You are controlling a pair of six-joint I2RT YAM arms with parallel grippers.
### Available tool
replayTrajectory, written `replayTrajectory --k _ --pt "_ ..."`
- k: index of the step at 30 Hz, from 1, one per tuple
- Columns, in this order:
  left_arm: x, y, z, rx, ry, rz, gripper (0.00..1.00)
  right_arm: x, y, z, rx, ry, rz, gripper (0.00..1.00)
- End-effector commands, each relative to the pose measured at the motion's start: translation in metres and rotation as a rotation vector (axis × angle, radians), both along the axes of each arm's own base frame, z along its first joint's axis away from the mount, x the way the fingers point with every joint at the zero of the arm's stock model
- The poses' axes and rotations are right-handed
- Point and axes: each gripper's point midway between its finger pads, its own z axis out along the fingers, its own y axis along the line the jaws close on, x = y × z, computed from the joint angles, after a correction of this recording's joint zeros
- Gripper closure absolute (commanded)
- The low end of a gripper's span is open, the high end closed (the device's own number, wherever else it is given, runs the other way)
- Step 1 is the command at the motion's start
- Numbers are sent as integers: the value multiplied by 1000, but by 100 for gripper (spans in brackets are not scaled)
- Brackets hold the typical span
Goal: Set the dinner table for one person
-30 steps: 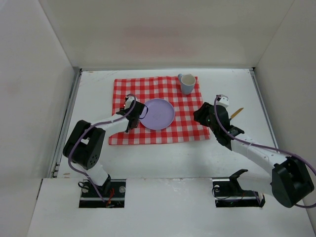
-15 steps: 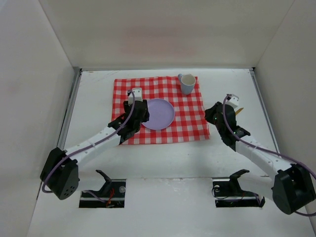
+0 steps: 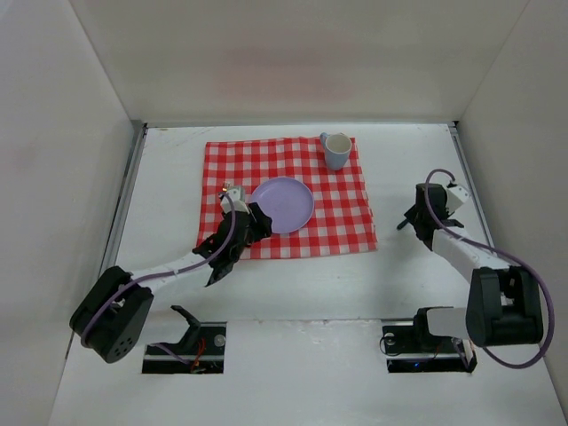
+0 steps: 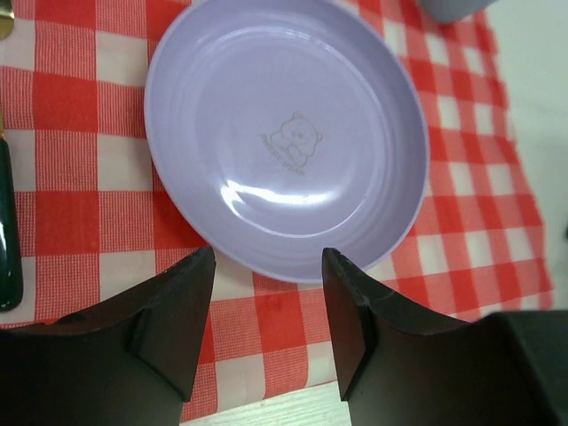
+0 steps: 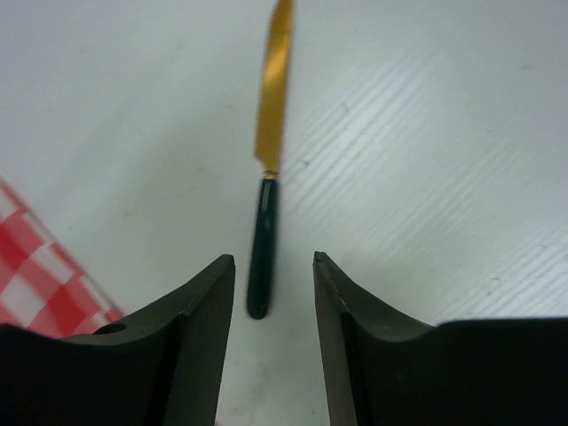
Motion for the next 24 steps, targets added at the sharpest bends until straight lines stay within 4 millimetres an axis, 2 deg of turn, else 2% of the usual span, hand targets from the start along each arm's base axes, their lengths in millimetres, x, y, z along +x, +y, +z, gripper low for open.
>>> replayTrajectory --k 1,8,11,17,24 --pt "8 -10 48 -194 -134 -11 51 11 -14 4 -28 24 -35 53" --pt "-2 -7 71 -230 -203 -29 49 29 -12 -8 -35 79 8 52" --pt "-3 -7 72 -232 -206 -29 49 32 -10 -10 -42 79 30 52" --pt "-1 -8 70 -238 -211 -30 49 38 1 -30 -14 139 78 54" --pt "-4 12 87 -274 -296 36 49 47 9 -39 15 160 113 57"
